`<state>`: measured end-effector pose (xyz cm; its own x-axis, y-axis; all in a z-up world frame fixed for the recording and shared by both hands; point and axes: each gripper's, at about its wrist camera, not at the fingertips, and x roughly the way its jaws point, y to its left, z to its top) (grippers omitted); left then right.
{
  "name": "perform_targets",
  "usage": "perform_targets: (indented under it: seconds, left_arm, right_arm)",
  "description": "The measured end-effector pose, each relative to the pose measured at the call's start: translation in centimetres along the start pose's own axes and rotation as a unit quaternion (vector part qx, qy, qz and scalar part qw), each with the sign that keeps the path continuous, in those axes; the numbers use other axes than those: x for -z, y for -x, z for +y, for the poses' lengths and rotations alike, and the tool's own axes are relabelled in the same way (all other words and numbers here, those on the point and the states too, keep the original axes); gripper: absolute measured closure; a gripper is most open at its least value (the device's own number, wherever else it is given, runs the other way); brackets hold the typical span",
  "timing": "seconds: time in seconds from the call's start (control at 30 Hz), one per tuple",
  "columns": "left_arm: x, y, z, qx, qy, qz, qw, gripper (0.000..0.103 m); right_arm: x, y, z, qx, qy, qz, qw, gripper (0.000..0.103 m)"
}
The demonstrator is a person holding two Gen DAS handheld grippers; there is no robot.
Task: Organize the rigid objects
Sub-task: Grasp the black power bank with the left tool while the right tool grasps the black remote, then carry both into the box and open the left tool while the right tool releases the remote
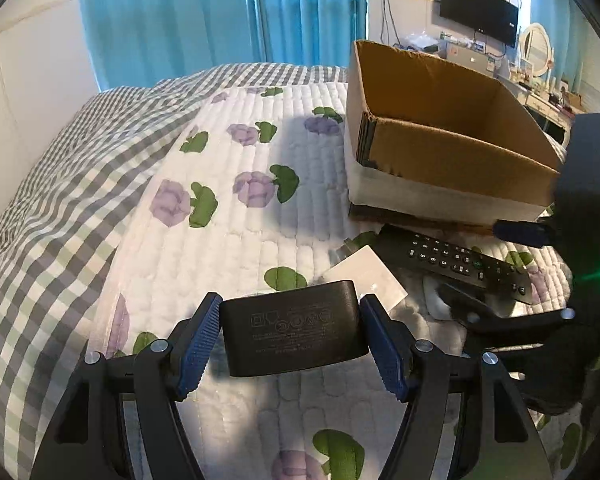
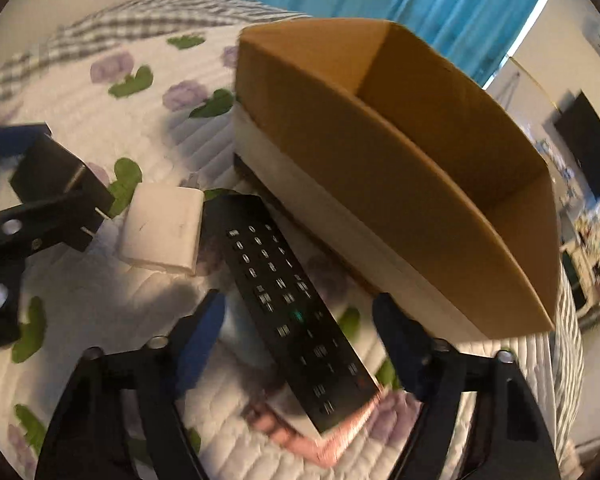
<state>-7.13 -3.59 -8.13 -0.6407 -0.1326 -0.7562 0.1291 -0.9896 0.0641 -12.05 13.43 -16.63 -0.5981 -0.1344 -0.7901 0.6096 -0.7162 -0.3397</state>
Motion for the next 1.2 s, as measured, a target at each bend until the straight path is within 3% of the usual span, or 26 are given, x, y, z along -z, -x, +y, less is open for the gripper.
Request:
perform_targets:
  seconds: [0.1, 0.23, 0.53, 0.63, 0.9, 1.2]
  left_arm:
    - [0.1, 0.0, -0.1, -0.002, -0.002, 0.002, 1.0000, 0.032]
    - [0.3, -0.1, -0.3, -0.003, -0.003, 0.006, 1.0000, 0.032]
    - [0.3, 0.1, -0.4, -0.005, -0.005, 0.003, 1.0000, 0.032]
    - [0.4, 0.4, -0.5, -0.002, -0.007, 0.000, 1.0000, 0.032]
    - [0.0, 2.4, -1.0, 0.017, 0.003, -0.002, 0.9998, 0.032]
    - [-3.3, 8.4, -3.0, 0.041, -0.020, -0.055, 0.9975, 0.032]
  right_arm:
    - [-0.6, -1.0, 0.4, -0.005, 0.002, 0.000, 1.000, 0.032]
    - [-0.9, -2.1, 0.7, -0.010, 0.007, 0.008, 1.000, 0.051]
    - [-0.7, -0.8, 0.3, -0.040, -0.018, 0.017, 0.999, 0.074]
    - [-0.3, 0.4, -0.2, -0.026, -0.036, 0.017, 0.999, 0.083]
    - [1.8, 4.5, -1.1, -0.039, -0.083, 0.002, 0.996, 0.084]
    - [1.0, 12.4, -4.3, -0.015, -0.121, -0.051, 0.991, 0.084]
